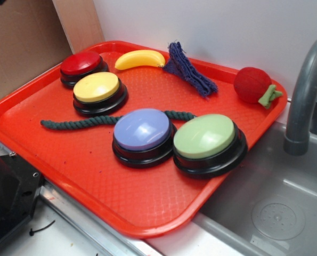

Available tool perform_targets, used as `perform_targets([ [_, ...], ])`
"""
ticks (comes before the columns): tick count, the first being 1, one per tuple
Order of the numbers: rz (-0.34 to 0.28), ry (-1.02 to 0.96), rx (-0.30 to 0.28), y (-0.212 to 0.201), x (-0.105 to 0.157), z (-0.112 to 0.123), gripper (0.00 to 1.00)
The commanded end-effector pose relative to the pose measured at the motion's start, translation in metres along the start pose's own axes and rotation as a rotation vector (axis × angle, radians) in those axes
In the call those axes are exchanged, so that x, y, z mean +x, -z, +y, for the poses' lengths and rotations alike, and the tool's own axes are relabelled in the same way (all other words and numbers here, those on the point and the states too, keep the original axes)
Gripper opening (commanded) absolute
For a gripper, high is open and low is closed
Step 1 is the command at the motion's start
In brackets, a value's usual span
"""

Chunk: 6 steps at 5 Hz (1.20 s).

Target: Push the yellow button.

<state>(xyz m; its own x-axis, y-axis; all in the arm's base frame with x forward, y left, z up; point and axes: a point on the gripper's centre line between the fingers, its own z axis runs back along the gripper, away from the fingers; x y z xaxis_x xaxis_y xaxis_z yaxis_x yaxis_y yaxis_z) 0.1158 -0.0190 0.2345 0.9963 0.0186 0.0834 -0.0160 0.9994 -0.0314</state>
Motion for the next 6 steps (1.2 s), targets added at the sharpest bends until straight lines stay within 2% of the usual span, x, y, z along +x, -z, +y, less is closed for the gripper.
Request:
perform_targets([
  [1, 0.000, 0.000, 0.000, 0.000, 0.000, 0.000, 1.00],
  [2, 0.034, -0.086, 0.026, 0.035, 0.042, 0.020, 1.00],
  [3, -0.063, -0.123, 0.030, 0.075, 0.090, 0.021, 1.00],
  [4, -0.101, -0.115, 0.060, 0.107, 0.107, 0.032, 1.00],
  [5, -0.082, -0.133, 0.054, 0.136, 0.106, 0.057, 1.00],
  [6, -0.058, -0.166, 0.054, 0.156, 0.107, 0.072, 1.00],
])
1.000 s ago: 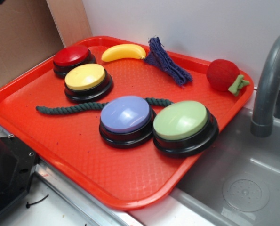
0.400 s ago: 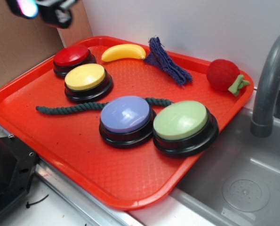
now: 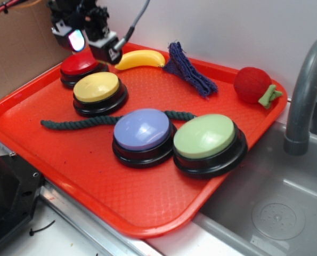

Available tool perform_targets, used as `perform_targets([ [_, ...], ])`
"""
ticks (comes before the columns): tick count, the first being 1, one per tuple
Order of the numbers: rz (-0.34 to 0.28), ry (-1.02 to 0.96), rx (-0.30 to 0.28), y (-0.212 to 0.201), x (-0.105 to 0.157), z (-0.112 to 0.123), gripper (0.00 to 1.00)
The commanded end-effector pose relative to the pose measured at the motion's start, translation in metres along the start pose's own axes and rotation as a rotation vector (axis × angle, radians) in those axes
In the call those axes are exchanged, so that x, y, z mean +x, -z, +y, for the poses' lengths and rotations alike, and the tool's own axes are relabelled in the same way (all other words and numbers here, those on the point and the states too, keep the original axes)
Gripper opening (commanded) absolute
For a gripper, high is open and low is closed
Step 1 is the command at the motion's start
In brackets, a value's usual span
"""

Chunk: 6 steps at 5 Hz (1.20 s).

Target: Push the yellow button.

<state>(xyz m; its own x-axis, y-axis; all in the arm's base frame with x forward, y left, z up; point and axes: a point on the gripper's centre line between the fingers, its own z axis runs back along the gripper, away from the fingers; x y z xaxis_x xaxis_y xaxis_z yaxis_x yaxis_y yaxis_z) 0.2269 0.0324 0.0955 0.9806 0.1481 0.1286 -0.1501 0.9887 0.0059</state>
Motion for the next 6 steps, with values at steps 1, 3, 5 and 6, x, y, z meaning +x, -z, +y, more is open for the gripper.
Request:
perform_targets([
  [1, -0.011, -0.032, 0.022, 0.021, 0.015, 0.022, 1.00],
  [3, 0.014, -0.024, 0.018, 0.034, 0.019, 0.027, 1.00],
  [5, 0.066, -0.025, 0.025, 0.030, 0.023, 0.024, 1.00],
  [6, 0.050, -0.034, 0.026, 0.016, 0.029, 0.027, 1.00],
])
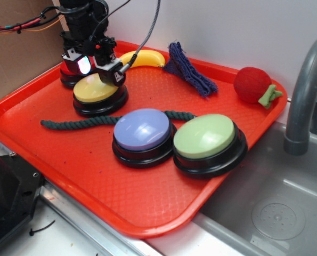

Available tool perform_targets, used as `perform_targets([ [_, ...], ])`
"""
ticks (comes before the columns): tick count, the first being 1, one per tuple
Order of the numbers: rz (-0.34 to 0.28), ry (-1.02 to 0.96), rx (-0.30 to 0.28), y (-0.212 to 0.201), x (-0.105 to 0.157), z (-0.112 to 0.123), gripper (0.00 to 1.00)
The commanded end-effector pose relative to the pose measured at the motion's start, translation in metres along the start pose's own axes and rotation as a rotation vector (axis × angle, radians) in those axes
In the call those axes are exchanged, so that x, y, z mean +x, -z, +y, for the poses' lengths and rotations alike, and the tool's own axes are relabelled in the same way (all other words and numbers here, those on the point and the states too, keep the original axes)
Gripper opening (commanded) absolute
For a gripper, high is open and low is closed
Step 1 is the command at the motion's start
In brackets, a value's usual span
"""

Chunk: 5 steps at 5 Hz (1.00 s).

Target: Push the yellow button.

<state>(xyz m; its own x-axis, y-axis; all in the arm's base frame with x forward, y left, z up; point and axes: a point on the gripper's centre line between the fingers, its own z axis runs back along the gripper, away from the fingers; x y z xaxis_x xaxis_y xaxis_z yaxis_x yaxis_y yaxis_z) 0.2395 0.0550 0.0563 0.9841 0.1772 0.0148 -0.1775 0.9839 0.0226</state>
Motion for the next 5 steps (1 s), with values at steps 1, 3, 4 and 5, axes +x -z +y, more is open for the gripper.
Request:
perform_targets([
  [1, -0.096, -0.013, 0.001, -0.038, 0.019, 0.012, 1.00],
  [3, -0.121, -0.024, -0.012, -0.050, 0.010, 0.016, 1.00],
  [4, -0.131, -0.024, -0.018, -0.056, 0.006, 0.015, 1.00],
  [5, -0.143, -0.022, -0.014, -0.061, 0.003, 0.014, 1.00],
])
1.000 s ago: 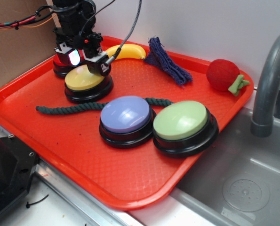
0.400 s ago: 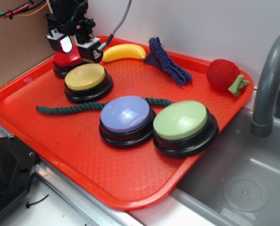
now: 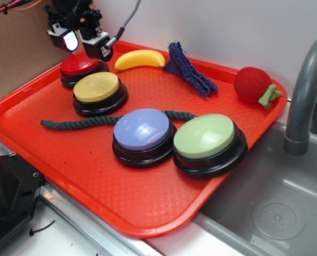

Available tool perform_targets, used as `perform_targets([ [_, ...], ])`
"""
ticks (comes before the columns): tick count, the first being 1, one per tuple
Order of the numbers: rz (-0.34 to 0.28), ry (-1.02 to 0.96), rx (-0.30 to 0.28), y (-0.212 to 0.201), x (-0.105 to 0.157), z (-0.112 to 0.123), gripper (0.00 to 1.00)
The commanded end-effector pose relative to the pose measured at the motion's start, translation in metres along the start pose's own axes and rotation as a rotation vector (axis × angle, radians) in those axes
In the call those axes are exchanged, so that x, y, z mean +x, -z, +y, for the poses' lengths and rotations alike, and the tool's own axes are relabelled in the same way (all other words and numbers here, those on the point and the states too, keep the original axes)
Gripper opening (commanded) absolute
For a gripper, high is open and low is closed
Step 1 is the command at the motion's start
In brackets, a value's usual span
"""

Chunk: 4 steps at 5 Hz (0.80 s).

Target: Push the yellow button.

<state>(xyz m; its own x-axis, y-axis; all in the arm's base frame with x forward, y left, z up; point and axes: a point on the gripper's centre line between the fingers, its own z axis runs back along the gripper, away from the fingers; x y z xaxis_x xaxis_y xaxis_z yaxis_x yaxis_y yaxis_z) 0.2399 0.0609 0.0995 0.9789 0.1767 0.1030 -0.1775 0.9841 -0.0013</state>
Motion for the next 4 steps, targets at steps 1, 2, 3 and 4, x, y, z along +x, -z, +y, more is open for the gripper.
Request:
perform_targets([
  [1, -0.060, -0.019, 0.012, -0.020, 0.001, 0.007, 1.00],
  [2, -0.073, -0.020, 0.009, -0.026, 0.000, 0.008, 1.00],
  [3, -0.084, -0.022, 0.003, -0.031, 0.000, 0.009, 1.00],
  [4, -0.091, -0.022, -0.001, -0.035, -0.001, 0.009, 1.00],
])
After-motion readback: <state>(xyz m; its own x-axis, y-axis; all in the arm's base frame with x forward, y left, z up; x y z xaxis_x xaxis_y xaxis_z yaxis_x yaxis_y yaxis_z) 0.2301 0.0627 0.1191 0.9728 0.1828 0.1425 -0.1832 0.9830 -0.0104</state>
